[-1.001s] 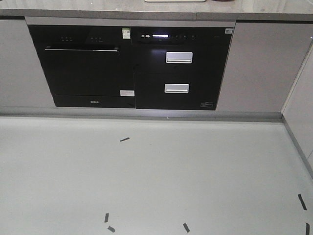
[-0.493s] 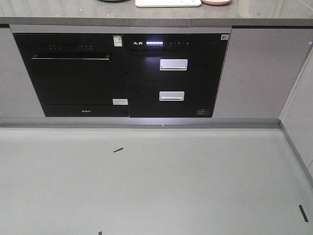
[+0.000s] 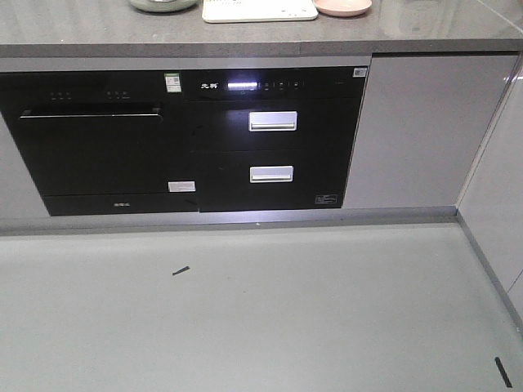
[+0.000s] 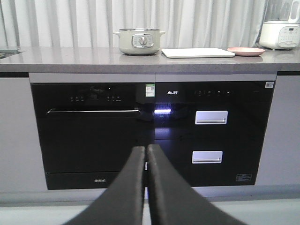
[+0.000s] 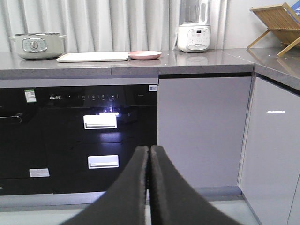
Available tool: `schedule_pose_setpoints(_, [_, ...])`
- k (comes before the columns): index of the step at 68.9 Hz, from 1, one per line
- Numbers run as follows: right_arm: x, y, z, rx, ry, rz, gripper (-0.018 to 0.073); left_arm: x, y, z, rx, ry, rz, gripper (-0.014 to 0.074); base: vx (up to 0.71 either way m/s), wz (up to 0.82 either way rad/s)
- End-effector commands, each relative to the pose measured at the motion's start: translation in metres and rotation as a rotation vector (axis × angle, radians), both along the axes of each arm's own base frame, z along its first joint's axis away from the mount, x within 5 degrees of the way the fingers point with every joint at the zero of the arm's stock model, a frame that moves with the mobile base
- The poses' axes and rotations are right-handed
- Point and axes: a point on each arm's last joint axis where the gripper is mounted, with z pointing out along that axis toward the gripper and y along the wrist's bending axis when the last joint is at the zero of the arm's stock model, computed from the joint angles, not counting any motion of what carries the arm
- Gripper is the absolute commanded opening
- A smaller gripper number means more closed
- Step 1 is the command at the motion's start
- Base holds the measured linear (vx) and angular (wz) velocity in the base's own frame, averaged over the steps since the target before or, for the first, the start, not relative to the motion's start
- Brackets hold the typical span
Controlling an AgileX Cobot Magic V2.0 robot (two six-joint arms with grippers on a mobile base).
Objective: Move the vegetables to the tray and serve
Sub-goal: 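Drive the base forward toward the counter with the pot and tray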
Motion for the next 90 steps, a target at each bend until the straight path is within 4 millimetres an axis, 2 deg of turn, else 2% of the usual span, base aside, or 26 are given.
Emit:
schedule_pose_setpoints(1, [-0.0001, -0.0004, 0.0020, -0.003, -0.066, -0.007, -0.0002, 0.0001, 0.0003, -0.0019, -0.008, -0.061, 0.000, -0.0006, 0.17, -0.11])
schedule_pose_setpoints(90, [-0.0001, -0.0004, 0.0020, -0.003, -0.066, -0.007, -0.0002, 0.0001, 0.0003, -0.0019, -0.008, -0.061, 0.000, -0.0006, 0.15, 0.00])
